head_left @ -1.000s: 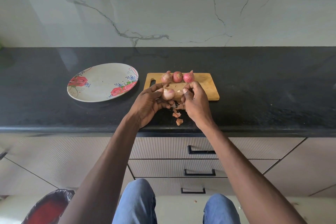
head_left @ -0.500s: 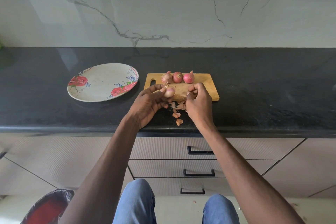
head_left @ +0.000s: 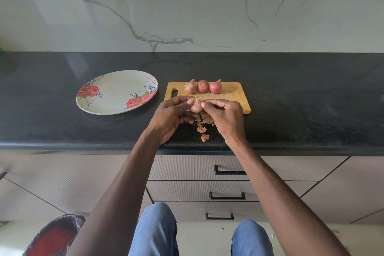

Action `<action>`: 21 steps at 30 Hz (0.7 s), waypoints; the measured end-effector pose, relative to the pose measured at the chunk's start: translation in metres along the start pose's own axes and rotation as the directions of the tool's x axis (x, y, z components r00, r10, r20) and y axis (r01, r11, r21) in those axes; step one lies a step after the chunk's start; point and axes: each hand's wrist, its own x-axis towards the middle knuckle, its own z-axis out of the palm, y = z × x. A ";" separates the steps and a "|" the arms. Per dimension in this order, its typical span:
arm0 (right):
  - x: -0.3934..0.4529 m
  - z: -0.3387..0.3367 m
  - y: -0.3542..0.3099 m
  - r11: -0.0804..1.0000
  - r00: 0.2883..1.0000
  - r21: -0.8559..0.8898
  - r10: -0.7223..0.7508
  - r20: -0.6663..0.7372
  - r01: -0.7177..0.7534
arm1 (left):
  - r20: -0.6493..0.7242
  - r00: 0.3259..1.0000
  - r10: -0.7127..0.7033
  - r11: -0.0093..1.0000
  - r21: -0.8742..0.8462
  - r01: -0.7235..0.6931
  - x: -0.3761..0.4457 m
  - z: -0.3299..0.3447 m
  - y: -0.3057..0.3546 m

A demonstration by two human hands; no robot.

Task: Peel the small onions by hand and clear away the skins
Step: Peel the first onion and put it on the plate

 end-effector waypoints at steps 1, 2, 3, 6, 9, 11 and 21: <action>0.000 0.000 0.000 1.000 1.000 -0.004 -0.005 -0.003 0.005 | 0.001 1.000 -0.002 1.000 0.010 0.002 0.000 0.000 0.000; -0.001 0.001 -0.001 1.000 1.000 -0.016 -0.014 0.000 0.014 | 0.001 1.000 -0.004 1.000 0.020 0.003 0.000 0.000 0.000; -0.002 0.001 -0.002 0.999 1.000 -0.031 -0.026 0.005 0.026 | 0.000 1.000 -0.004 1.000 0.029 0.004 0.001 -0.001 0.000; -0.003 0.003 -0.003 0.997 0.999 -0.055 -0.051 0.013 0.052 | -0.005 1.000 -0.001 0.999 0.039 0.002 0.000 -0.001 0.000; -0.003 0.003 -0.003 0.998 0.999 -0.057 -0.029 0.014 0.029 | -0.008 1.000 0.001 0.999 0.033 -0.001 -0.001 -0.001 0.000; -0.003 0.004 -0.003 0.999 1.000 -0.052 0.017 0.012 -0.016 | -0.010 1.000 0.000 0.999 0.034 0.001 -0.001 0.000 0.000; -0.001 0.003 -0.001 0.997 0.998 -0.055 0.063 0.027 -0.062 | -0.015 1.000 0.002 1.000 0.022 -0.002 -0.002 0.001 0.001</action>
